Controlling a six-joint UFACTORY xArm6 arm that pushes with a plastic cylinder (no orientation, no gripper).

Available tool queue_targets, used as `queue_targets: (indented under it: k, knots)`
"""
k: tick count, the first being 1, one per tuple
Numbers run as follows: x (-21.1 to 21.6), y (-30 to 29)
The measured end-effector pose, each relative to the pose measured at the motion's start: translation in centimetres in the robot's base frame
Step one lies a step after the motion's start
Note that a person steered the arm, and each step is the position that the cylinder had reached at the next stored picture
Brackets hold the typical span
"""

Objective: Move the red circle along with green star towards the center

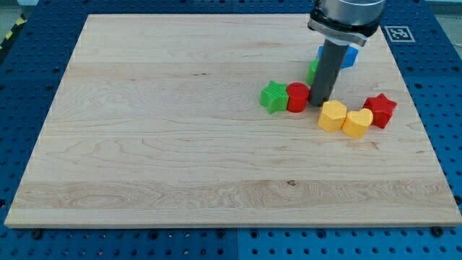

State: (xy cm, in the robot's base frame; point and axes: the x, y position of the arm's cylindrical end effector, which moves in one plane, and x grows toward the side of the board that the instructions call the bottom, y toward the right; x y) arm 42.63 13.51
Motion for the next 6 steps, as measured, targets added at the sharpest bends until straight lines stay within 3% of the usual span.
queue_targets:
  k: [4, 6]
  knots:
    - [-2.2, -4.1]
    - [-7.3, -4.6]
